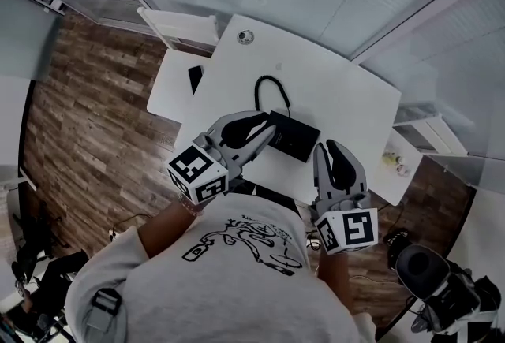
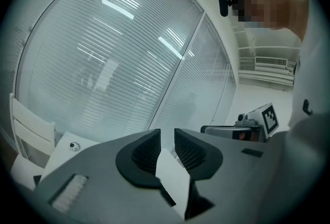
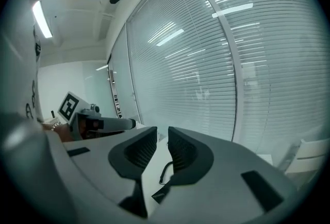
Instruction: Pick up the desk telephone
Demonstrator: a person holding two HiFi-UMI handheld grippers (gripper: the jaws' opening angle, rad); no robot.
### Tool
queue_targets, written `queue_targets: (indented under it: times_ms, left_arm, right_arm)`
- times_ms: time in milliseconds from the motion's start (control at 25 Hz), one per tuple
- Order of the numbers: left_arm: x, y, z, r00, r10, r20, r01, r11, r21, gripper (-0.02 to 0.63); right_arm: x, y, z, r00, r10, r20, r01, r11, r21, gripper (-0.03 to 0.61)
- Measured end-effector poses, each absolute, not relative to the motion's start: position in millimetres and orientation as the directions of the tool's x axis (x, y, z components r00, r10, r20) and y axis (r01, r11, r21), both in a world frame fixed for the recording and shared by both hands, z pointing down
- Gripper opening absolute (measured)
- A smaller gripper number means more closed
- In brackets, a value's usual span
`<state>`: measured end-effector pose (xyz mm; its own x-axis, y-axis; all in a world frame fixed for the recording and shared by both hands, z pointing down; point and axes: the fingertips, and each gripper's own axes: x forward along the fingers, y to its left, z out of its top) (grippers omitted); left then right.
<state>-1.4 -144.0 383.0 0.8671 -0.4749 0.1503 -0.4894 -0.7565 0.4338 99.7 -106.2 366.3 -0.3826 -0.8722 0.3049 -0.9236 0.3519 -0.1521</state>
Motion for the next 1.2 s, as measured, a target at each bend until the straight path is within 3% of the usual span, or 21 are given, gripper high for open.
queue_targets:
  times_ms: [520, 1200]
  left_arm:
    - [-4.3, -150.5, 468.4, 0.825, -0.488, 0.286, -0.565, -0.683, 0.464, 0.085]
    - [8.2, -136.4, 611.0, 0.825, -0.310, 0.472, -0.560, -0.557, 0.614, 0.137]
  right_arm:
    - [103.8, -103.0, 452.7, -0.434, -0.804, 0.407, -0.901, 0.390, -0.190, 0.063]
    - [136.9, -85.2, 574.7, -0.411, -0.693, 0.592, -0.911, 0.308, -0.272, 0.137]
